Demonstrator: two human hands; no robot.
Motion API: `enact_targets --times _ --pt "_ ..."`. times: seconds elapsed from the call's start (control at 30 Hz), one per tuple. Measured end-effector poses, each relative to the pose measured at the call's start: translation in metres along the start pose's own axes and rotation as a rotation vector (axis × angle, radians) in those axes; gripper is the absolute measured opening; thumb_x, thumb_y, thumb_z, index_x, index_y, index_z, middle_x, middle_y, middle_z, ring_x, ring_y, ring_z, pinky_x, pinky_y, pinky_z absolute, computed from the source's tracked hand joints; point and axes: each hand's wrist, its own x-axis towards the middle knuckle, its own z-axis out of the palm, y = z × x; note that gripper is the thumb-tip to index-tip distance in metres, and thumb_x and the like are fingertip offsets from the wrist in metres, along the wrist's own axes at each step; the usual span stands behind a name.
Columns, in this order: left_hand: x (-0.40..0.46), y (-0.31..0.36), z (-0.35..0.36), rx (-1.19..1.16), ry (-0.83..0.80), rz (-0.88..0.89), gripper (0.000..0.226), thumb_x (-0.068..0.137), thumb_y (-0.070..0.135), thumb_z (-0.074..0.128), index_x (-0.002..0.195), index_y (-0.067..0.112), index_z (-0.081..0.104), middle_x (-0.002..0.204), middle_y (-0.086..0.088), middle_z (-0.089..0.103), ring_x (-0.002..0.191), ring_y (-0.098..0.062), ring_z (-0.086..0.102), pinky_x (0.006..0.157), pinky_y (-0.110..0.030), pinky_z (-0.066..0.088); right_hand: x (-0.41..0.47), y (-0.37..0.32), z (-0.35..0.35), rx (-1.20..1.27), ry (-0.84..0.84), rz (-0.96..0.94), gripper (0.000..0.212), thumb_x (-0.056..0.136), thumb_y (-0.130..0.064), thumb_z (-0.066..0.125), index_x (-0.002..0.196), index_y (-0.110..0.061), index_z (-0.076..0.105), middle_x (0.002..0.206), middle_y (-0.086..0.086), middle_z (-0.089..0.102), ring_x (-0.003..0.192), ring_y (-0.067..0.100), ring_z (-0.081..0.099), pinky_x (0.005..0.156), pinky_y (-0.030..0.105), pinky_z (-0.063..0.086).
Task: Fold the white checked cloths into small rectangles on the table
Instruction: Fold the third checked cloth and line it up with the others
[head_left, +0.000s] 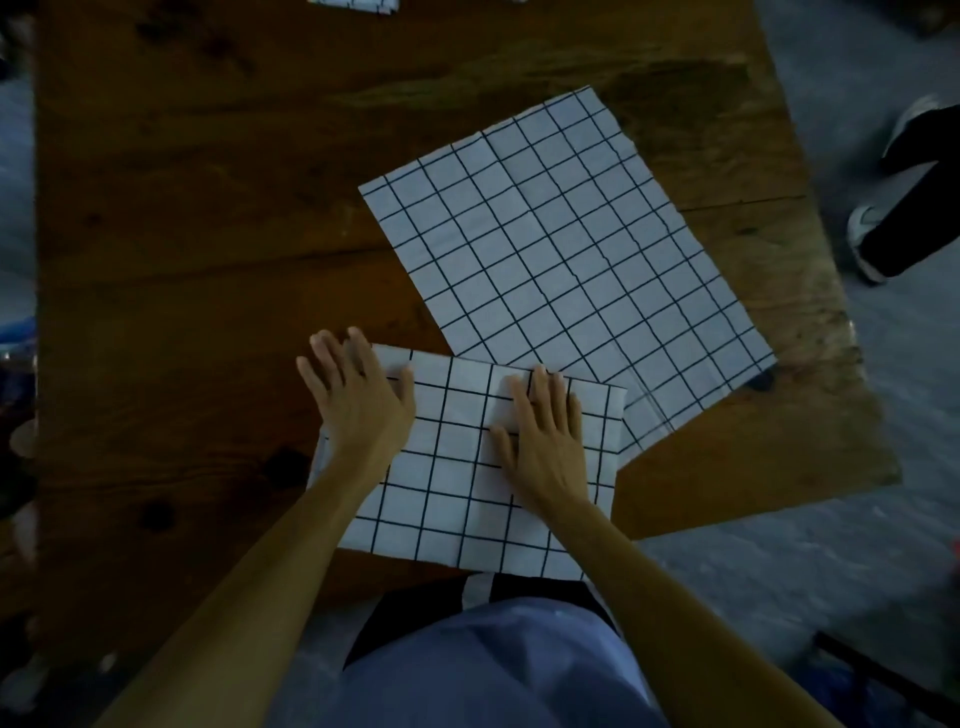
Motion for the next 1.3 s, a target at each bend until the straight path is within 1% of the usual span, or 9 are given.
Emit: enact_targets --times 0.23,0.37,0.5,0.6,0.73,0.9,1.03,1.17,1.3 --pt "-0.017 0.052 0.000 -0.082 0.025 0.462 0.059 0.097 0.038 0.021 0.146 0.005 0.021 0.154 -0.019 0.020 0.143 -0.032 0.012 0.115 -0.049 0.004 0.023 -0.017 -0.001 0.050 0.059 -0.066 0.055 0.102 -0.033 0.022 0.152 -0.012 0.016 0.160 0.007 0.004 0.147 0.021 -0.010 0.120 0.044 -0.005" --pt "-0.020 0.046 0.011 -0.045 -0.042 0.433 0.060 0.097 0.039 0.018 0.145 0.007 0.028 0.152 -0.018 0.026 0.142 -0.032 0.019 0.114 -0.052 0.013 0.026 -0.005 0.001 0.065 0.111 -0.095 0.052 0.102 -0.029 0.031 0.149 -0.008 0.025 0.158 0.012 0.018 0.148 0.026 0.005 0.120 0.045 0.005" --pt "-0.015 0.044 0.004 -0.089 0.094 0.469 0.041 0.095 0.025 0.032 0.120 0.004 0.057 0.119 -0.019 0.055 0.121 -0.036 0.048 0.110 -0.052 0.023 0.031 0.000 -0.003 0.070 0.310 -0.086 0.047 0.086 -0.009 0.061 0.132 -0.007 0.051 0.131 0.015 0.054 0.128 0.033 0.042 0.112 0.050 0.030" --pt "-0.006 0.046 0.001 -0.105 0.182 0.465 0.018 0.087 0.010 0.056 0.104 0.007 0.062 0.095 -0.012 0.056 0.097 -0.029 0.054 0.106 -0.052 0.032 0.041 -0.002 -0.009 0.071 0.339 -0.048 0.050 0.076 -0.004 0.067 0.125 -0.008 0.057 0.112 0.014 0.057 0.110 0.026 0.041 0.101 0.046 0.039" --pt "0.002 0.046 0.002 -0.149 0.157 0.484 0.012 0.085 0.007 0.059 0.096 0.012 0.060 0.091 -0.007 0.053 0.093 -0.025 0.051 0.099 -0.046 0.034 0.049 -0.001 -0.014 0.066 0.276 -0.036 0.039 0.078 -0.012 0.067 0.116 -0.016 0.062 0.105 0.009 0.056 0.104 0.028 0.045 0.100 0.045 0.038" --pt "0.013 0.052 -0.009 -0.287 0.155 0.464 0.027 0.093 0.024 0.031 0.092 0.016 0.057 0.085 -0.001 0.058 0.084 -0.020 0.051 0.097 -0.039 0.027 0.060 0.003 -0.027 0.077 0.310 -0.054 0.022 0.089 -0.022 0.046 0.099 -0.016 0.065 0.099 0.005 0.058 0.099 0.026 0.048 0.100 0.043 0.034" --pt "0.032 0.059 -0.018 -0.339 0.156 0.418 0.024 0.093 0.024 0.033 0.088 0.018 0.055 0.078 0.000 0.060 0.076 -0.020 0.053 0.090 -0.034 0.028 0.087 0.005 -0.046 0.015 0.285 -0.118 0.011 0.087 -0.013 0.060 0.097 -0.018 0.063 0.092 0.001 0.065 0.096 0.025 0.055 0.104 0.037 0.022" --pt "0.057 0.070 -0.024 -0.337 0.232 0.300 0.025 0.091 0.023 0.038 0.103 0.013 0.058 0.096 -0.008 0.059 0.092 -0.027 0.054 0.090 -0.041 0.035 0.137 0.004 -0.061 -0.037 0.257 -0.201 0.014 0.091 -0.016 0.056 0.102 -0.017 0.063 0.099 0.003 0.063 0.104 0.027 0.053 0.106 0.041 0.024" --pt "0.066 0.077 -0.021 -0.327 0.429 0.255 0.049 0.085 0.001 0.055 0.130 0.010 0.040 0.126 -0.017 0.041 0.115 -0.033 0.043 0.098 -0.047 0.037 0.148 -0.003 -0.059 0.019 0.233 -0.158 0.037 0.098 -0.023 0.032 0.128 -0.011 0.051 0.136 0.012 0.050 0.136 0.031 0.035 0.116 0.050 0.021"
